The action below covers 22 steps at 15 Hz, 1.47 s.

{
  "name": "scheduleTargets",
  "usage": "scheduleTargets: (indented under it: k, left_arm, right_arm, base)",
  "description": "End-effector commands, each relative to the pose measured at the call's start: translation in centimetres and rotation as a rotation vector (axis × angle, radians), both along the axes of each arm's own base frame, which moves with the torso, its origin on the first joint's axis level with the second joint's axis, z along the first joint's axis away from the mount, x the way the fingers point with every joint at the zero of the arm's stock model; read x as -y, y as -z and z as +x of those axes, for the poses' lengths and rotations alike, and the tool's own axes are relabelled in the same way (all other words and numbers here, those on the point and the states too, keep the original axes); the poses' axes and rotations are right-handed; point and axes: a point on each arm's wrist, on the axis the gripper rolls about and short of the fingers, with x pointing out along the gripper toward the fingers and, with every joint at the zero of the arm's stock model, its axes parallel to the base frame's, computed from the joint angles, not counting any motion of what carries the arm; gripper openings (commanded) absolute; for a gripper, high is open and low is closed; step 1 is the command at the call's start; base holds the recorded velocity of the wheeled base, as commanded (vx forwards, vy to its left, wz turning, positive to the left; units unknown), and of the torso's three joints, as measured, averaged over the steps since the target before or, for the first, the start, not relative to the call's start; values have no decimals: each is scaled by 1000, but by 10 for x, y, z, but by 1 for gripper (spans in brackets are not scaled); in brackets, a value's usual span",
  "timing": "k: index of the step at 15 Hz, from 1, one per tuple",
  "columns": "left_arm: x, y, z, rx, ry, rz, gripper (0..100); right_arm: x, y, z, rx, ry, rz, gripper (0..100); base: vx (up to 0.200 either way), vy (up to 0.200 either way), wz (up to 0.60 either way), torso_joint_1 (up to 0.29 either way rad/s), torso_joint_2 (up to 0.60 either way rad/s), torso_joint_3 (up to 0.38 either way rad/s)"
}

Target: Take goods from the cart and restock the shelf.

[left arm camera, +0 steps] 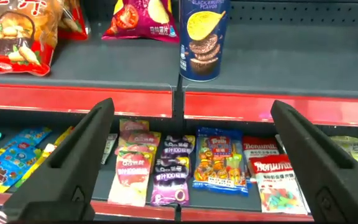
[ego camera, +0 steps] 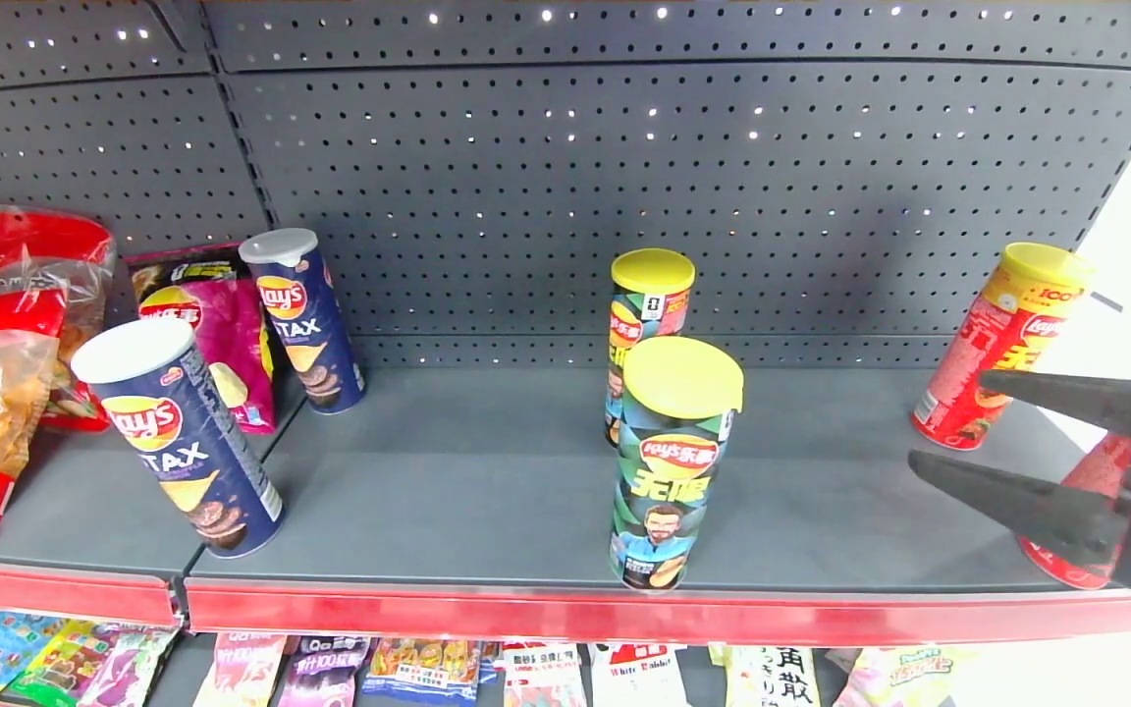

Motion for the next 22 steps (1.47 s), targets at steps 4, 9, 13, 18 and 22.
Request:
scheduleTargets:
  k: [4, 9, 13, 18, 22]
  left_arm:
    - [0, 0, 0, 1, -1, 6, 100]
    - [0, 0, 0, 1, 3, 16, 100]
    - [0, 0, 0, 1, 2, 16, 100]
    - [0, 0, 0, 1, 3, 16, 100]
    - [0, 0, 0, 1, 2, 16, 100]
  right_arm:
    - [-22, 39, 40, -166, 57, -109, 100]
    - [-33, 55, 54, -212, 152, -194, 100]
    - [-49, 73, 60, -270, 112, -252, 100]
    - [-63, 84, 59, -295, 86, -300, 100]
    - [-70, 89, 64, -311, 75, -317, 100]
  base:
    - [0, 0, 0, 0, 0, 0]
    - [0, 0, 0, 0, 0, 0]
    - [0, 0, 0, 0, 0, 0]
    - [0, 0, 0, 0, 0, 0]
    - [0, 0, 0, 0, 0, 0]
